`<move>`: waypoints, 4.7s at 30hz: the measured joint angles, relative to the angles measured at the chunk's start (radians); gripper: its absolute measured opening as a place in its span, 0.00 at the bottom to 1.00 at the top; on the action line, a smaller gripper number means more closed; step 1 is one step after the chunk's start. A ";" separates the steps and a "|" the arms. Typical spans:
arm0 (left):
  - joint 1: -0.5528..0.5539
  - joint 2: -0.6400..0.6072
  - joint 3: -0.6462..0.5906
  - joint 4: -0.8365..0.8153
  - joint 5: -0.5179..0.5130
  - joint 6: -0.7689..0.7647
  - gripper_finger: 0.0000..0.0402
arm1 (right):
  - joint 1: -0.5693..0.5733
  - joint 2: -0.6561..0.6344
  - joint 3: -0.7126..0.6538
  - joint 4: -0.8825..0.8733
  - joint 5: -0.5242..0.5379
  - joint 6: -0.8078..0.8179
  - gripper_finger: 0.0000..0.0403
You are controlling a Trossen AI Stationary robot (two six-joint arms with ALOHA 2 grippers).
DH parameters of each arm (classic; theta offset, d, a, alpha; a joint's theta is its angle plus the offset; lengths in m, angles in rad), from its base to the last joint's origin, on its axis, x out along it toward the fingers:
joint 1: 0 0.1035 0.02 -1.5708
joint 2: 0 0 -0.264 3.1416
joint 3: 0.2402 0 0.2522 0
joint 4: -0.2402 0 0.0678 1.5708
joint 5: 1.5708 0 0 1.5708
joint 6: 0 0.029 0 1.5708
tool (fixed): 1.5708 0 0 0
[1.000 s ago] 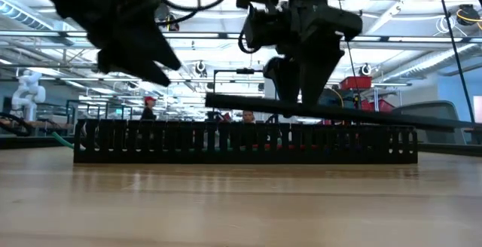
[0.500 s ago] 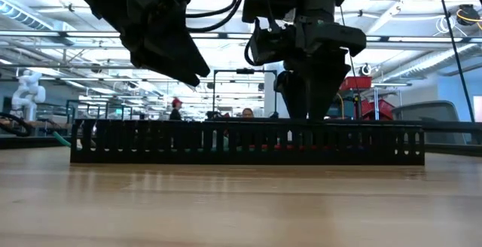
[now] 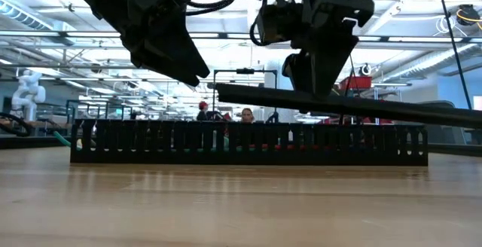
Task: Ziptie cables
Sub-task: Close the black cable duct
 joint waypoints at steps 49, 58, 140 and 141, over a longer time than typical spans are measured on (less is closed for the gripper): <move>0.000 0.000 0.000 0.003 -0.002 -0.009 0.61 | -0.017 0.011 0.002 -0.010 0.110 -0.134 0.58; 0.000 0.000 0.000 0.003 -0.002 -0.009 0.61 | -0.018 0.012 0.002 -0.005 0.065 -0.135 0.58; 0.013 0.008 -0.001 0.011 -0.002 0.016 0.61 | 0.017 0.076 0.002 0.048 0.059 -0.024 0.58; 0.013 0.008 -0.001 0.011 -0.002 0.016 0.61 | 0.017 0.076 0.002 0.048 0.058 -0.029 0.58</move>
